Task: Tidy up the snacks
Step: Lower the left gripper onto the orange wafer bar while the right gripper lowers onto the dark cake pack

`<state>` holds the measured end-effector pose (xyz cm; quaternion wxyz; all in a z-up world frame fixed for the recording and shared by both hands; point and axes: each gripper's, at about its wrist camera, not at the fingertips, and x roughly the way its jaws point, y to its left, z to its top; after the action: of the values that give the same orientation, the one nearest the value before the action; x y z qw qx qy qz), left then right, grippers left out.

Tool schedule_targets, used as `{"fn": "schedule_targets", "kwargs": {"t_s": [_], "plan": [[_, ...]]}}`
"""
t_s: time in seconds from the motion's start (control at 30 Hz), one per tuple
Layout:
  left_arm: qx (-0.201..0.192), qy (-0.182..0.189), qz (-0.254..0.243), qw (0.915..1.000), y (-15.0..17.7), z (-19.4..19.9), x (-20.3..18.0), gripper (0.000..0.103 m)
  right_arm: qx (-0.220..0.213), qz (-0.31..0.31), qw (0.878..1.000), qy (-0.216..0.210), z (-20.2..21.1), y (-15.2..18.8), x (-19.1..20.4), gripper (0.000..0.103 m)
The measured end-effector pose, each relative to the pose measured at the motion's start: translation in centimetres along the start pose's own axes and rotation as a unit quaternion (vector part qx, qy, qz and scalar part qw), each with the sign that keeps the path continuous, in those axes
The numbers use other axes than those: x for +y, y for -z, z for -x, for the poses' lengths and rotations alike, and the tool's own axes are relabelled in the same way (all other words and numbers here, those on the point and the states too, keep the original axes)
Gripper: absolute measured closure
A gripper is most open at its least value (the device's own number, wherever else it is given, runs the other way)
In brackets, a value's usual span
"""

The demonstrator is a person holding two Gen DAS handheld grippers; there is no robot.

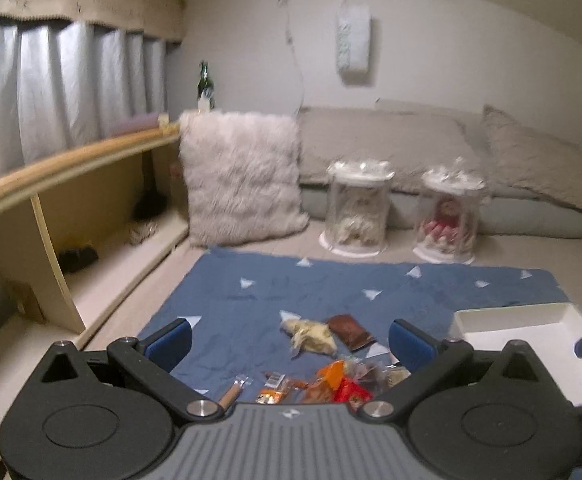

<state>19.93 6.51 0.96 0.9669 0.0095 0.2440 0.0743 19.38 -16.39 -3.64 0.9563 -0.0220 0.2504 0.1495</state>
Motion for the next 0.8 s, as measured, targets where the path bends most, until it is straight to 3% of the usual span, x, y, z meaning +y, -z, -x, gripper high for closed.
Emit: {"fn": "schedule_targets", "kwargs": {"t_s": [0.17, 0.33, 0.57, 0.7, 0.8], "plan": [[0.056, 0.005, -0.036, 0.9977, 0.9, -5.9, 1.2, 0.0, 0.033, -0.013, 0.999, -0.02, -4.4, 1.2, 0.0, 0.0], [0.109, 0.008, -0.039, 0.9932, 2.1, -10.7, 2.6, 0.0, 0.082, 0.008, 0.995, -0.048, -8.8, 2.7, 0.6, 0.0], [0.162, 0.026, -0.039, 0.9856, 2.7, -15.3, 4.1, 0.001, 0.168, 0.017, 0.981, -0.094, -13.5, 4.3, 1.5, 0.001], [0.193, 0.042, -0.042, 0.9793, 3.4, -17.1, 4.4, 0.019, 0.211, 0.003, 0.97, -0.123, -15.4, 4.7, 1.9, 0.015], [0.214, 0.061, -0.048, 0.9738, 4.0, -18.0, 4.5, 0.028, 0.242, -0.019, 0.96, -0.143, -16.8, 5.0, 2.0, 0.019]]}}
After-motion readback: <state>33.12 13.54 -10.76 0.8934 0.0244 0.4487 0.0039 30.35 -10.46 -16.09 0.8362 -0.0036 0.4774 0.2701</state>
